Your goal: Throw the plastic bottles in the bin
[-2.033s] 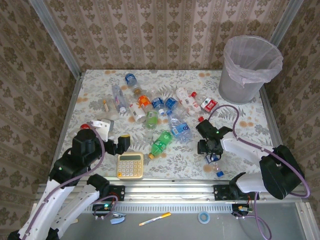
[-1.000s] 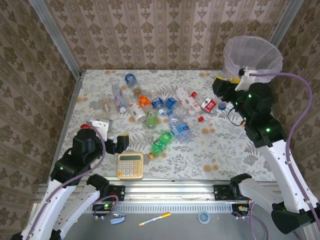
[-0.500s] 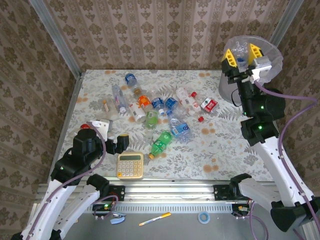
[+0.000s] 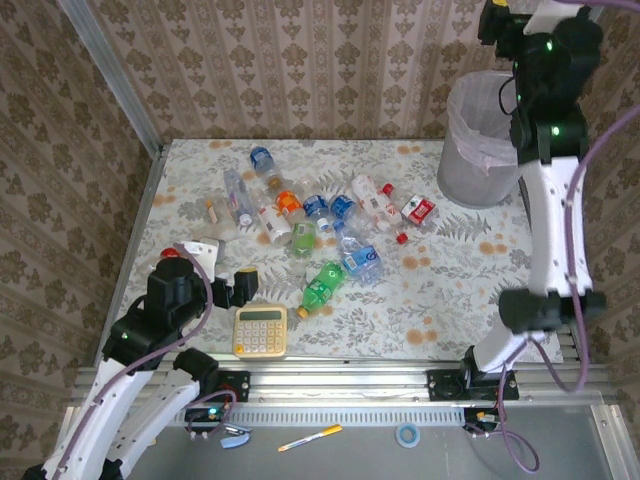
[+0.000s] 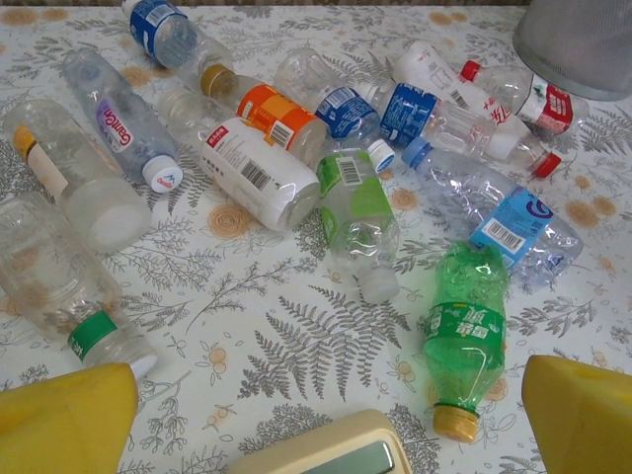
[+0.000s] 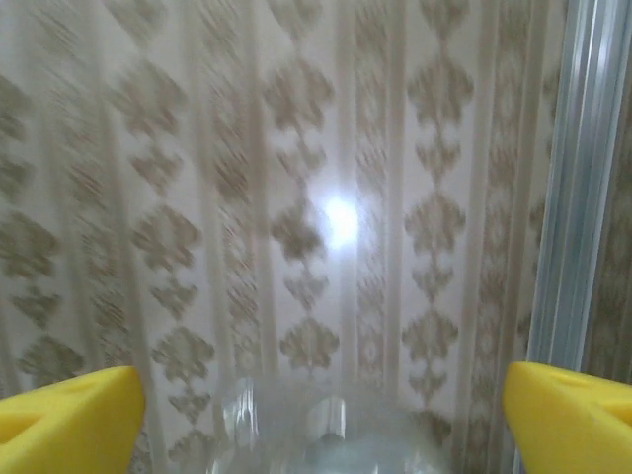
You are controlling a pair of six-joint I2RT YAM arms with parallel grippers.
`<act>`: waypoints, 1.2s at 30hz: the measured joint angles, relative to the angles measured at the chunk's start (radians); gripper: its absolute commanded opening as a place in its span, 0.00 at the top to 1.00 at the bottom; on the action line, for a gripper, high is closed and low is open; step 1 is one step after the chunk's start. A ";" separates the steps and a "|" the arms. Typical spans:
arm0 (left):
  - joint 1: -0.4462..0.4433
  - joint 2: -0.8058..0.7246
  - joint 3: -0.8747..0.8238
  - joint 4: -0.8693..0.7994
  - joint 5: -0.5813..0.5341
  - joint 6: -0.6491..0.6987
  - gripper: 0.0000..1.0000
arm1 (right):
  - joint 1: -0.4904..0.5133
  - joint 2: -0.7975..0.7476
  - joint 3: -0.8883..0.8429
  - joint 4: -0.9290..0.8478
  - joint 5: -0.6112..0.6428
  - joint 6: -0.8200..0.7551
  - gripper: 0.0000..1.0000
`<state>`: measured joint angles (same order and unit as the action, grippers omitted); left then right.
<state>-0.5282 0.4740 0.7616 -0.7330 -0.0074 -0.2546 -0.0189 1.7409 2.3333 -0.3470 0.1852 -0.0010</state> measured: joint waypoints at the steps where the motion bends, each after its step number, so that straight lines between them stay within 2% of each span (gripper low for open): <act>1: 0.000 0.000 -0.002 0.000 0.000 0.000 0.00 | -0.006 0.037 0.033 -0.061 0.007 0.018 0.00; 4: 0.000 0.001 -0.005 0.000 0.000 0.000 0.00 | -0.014 0.065 -0.040 -0.221 0.018 0.085 0.00; 8: 0.000 0.003 -0.005 0.000 0.000 0.000 0.00 | -0.016 0.005 -0.237 -0.255 0.010 0.127 0.00; 11: 0.000 0.003 -0.005 0.000 0.000 0.000 0.00 | -0.016 -0.061 -0.298 -0.275 -0.019 0.144 0.00; 16: 0.000 0.003 -0.005 0.000 0.000 0.000 0.00 | -0.016 -0.237 -0.350 -0.286 -0.119 0.184 0.00; 22: 0.000 0.002 -0.005 0.000 0.000 0.000 0.00 | -0.016 -0.420 -0.503 -0.322 -0.260 0.226 0.00; 27: 0.000 -0.003 -0.005 0.000 -0.002 0.000 0.00 | -0.016 -0.459 -0.689 -0.382 -0.338 0.229 0.00; 36: -0.001 -0.058 -0.010 0.002 -0.011 0.000 0.00 | -0.016 -0.458 -0.939 -0.443 -0.404 0.221 0.00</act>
<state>-0.5289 0.4160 0.7521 -0.7311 -0.0181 -0.2546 -0.0349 1.2827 1.3941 -0.7902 -0.2192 0.2203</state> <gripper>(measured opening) 0.997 0.999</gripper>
